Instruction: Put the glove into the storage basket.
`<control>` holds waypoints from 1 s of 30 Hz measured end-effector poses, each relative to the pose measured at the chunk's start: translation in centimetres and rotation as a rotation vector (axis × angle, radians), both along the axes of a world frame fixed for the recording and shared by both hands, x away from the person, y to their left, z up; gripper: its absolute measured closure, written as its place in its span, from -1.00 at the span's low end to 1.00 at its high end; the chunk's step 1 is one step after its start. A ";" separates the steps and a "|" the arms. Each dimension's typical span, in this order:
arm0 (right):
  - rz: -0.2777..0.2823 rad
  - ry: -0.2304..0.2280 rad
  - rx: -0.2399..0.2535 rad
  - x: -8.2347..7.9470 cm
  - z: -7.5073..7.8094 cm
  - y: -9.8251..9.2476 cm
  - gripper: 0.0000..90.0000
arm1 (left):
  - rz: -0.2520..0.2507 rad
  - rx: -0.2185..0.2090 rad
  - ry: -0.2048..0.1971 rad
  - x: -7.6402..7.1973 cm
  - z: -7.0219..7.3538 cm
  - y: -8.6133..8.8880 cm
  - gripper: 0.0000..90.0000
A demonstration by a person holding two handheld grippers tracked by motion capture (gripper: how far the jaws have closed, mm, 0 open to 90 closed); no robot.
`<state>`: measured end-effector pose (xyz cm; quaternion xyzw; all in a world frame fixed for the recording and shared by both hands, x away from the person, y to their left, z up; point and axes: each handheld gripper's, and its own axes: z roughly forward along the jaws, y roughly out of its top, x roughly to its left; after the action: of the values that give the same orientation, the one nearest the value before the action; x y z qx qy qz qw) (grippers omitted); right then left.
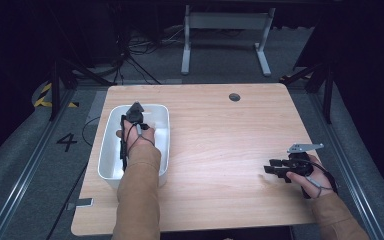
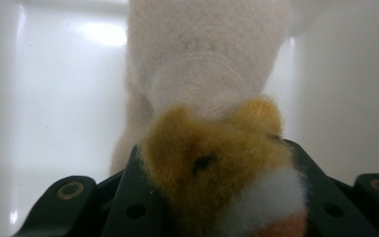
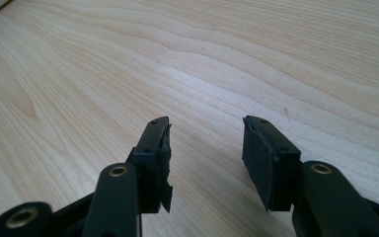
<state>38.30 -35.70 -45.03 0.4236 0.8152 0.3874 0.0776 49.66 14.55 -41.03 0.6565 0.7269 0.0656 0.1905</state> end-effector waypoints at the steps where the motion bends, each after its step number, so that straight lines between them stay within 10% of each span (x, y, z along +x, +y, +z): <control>1: 0.001 0.001 0.003 0.0 0.0 0.0 0.21 | 0.002 -0.002 0.001 0.0 -0.1 0.0 0.63; 18: 0.003 0.002 0.012 0.0 0.1 0.0 0.19 | -0.025 -0.042 0.007 0.1 -1.1 0.3 0.52; 26: 0.001 -0.001 0.010 0.0 0.0 0.0 0.15 | -0.034 -0.012 0.045 0.3 -1.7 0.2 -0.54; 30: 0.003 -0.004 0.013 0.0 0.1 0.0 0.14 | -0.070 0.010 0.035 0.4 -1.5 0.1 -0.58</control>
<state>38.30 -35.67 -44.97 0.4221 0.8132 0.3935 0.0758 50.03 14.61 -42.52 0.6836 0.7063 0.0510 0.1766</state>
